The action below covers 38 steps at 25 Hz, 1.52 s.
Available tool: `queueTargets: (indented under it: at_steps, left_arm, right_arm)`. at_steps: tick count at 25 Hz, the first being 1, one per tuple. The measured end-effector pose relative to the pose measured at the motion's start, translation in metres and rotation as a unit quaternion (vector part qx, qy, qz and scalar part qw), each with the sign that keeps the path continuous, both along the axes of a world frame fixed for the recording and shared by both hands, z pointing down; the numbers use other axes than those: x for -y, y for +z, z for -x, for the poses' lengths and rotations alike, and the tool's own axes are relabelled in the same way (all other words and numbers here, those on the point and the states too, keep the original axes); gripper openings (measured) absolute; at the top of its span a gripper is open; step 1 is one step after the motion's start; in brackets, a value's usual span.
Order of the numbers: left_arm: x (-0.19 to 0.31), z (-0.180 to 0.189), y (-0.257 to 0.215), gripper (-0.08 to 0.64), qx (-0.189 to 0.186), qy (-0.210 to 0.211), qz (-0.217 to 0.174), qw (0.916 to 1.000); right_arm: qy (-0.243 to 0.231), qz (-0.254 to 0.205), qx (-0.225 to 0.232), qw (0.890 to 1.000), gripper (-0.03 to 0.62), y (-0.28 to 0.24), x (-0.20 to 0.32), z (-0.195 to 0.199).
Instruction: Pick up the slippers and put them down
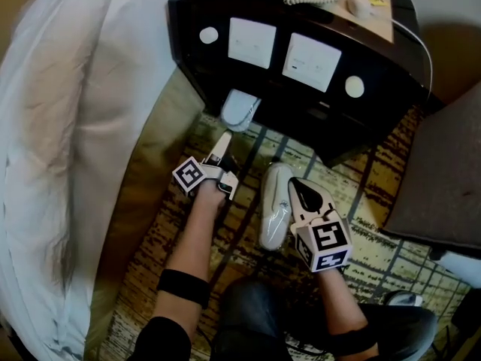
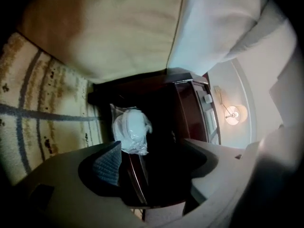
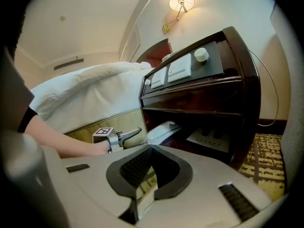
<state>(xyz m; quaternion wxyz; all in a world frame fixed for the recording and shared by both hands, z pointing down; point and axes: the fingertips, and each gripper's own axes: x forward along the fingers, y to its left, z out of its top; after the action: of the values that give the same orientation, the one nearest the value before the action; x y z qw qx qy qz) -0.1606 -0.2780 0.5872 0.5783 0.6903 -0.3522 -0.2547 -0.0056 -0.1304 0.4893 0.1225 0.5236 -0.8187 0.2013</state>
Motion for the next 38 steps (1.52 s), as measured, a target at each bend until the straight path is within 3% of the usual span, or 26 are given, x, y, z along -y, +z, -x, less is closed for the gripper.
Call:
queueTargets:
  at_steps: [8,19,28,31,38]
  left_arm:
    - [0.033,0.011,0.054,0.422,-0.015,-0.043,0.055,0.9974]
    - [0.064,-0.002,0.058,0.409,-0.012,-0.012,0.028,0.9995]
    - [0.069,-0.013,0.05,0.257,-0.037,-0.025,0.016,0.9989]
    - [0.07,-0.012,0.049,0.153,-0.032,-0.029,0.008,0.999]
    - [0.069,-0.016,0.039,0.107,-0.036,-0.021,-0.008,0.9991]
  right_arm:
    - [-0.001,-0.004,0.004,1.0,0.012,0.008,0.007,0.003]
    - [0.007,0.005,0.008,1.0,0.012,0.02,0.011,0.004]
    - [0.004,0.015,0.009,1.0,0.012,0.024,0.007,0.007]
    - [0.002,0.015,0.004,1.0,0.012,0.024,0.007,0.007]
    - [0.002,0.019,0.004,1.0,0.012,0.026,0.002,0.003]
